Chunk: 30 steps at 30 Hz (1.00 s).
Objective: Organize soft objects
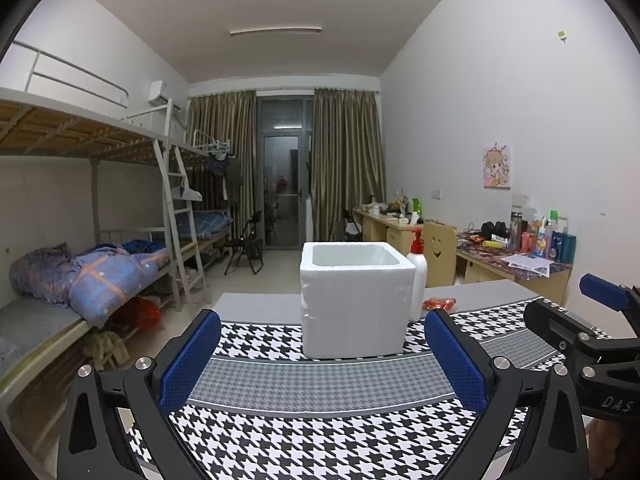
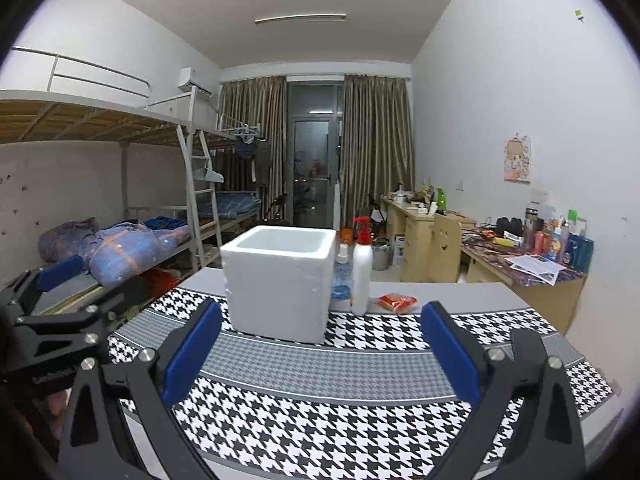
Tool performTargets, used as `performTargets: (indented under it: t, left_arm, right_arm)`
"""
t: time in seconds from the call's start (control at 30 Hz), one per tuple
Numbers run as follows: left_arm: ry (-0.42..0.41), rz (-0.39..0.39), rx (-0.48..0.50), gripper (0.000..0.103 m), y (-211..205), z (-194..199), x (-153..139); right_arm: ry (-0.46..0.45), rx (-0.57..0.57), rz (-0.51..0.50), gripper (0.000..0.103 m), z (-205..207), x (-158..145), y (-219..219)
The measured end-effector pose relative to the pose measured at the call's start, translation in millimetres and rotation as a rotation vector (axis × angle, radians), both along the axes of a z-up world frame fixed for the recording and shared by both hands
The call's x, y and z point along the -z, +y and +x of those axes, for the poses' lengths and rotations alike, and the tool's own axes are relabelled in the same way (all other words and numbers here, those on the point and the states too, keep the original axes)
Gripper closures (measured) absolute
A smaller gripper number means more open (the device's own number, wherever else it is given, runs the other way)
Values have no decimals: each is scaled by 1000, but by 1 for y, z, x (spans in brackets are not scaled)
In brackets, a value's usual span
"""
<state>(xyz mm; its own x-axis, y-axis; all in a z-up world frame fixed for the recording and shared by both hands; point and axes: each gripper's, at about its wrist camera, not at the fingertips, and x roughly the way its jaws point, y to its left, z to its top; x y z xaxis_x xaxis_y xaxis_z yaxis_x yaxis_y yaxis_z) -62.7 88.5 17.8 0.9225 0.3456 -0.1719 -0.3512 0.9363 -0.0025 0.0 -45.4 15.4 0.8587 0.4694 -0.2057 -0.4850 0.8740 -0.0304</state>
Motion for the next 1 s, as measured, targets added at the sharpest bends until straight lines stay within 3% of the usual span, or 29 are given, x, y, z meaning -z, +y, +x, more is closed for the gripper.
performTargets:
  t: [1.0]
  left_arm:
    - [5, 19, -6, 1, -7, -12, 26]
  right_arm:
    - [62, 19, 37, 2, 2, 31, -20]
